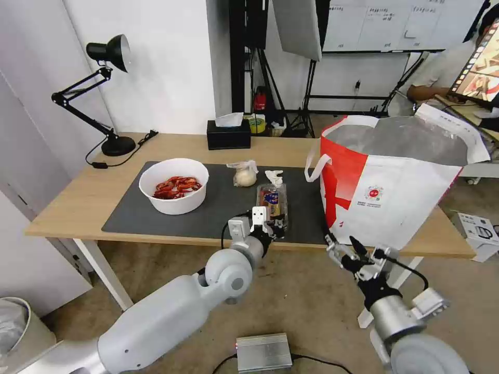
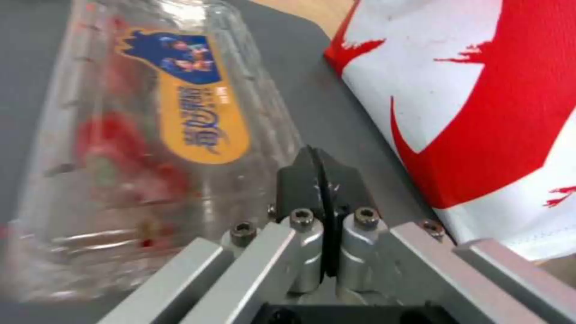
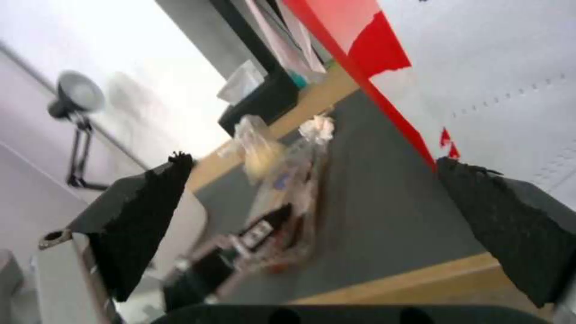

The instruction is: Pick up the trash from the table and place it into the takeout bag.

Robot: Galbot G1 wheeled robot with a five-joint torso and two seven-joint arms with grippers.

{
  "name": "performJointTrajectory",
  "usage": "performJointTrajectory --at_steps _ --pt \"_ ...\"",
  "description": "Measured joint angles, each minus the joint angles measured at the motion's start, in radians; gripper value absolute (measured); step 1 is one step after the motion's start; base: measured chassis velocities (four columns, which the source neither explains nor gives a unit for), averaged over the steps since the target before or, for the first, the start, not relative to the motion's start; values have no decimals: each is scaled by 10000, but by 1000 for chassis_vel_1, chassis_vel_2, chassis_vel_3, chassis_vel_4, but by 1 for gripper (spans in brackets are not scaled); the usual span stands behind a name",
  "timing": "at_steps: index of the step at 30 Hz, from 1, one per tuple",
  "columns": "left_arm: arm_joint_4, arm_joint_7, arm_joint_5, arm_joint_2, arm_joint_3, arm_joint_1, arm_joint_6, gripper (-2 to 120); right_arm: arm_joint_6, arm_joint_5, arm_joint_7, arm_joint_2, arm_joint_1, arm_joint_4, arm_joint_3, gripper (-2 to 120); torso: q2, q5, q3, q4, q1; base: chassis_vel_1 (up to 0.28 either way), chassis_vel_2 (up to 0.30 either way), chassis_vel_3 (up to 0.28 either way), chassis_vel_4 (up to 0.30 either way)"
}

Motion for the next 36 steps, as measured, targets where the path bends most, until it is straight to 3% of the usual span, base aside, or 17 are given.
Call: performJointTrajectory --at_steps 10,23,36 --pt "140 -131 -34 -77 15 -44 -55 0 -351 2320 852 -303 1216 -394 -29 100 0 0 0 1 0 0 0 0 0" --pt "138 -221 -78 -58 -168 36 -177 0 -396 2819 1085 -352 1600 -647 -115 100 0 -1 -1 0 0 0 0 0 0" --pt "75 -442 -266 -23 -188 34 -190 0 -831 3828 2095 -416 2645 -1364 -382 100 0 -1 0 0 0 0 0 0 0"
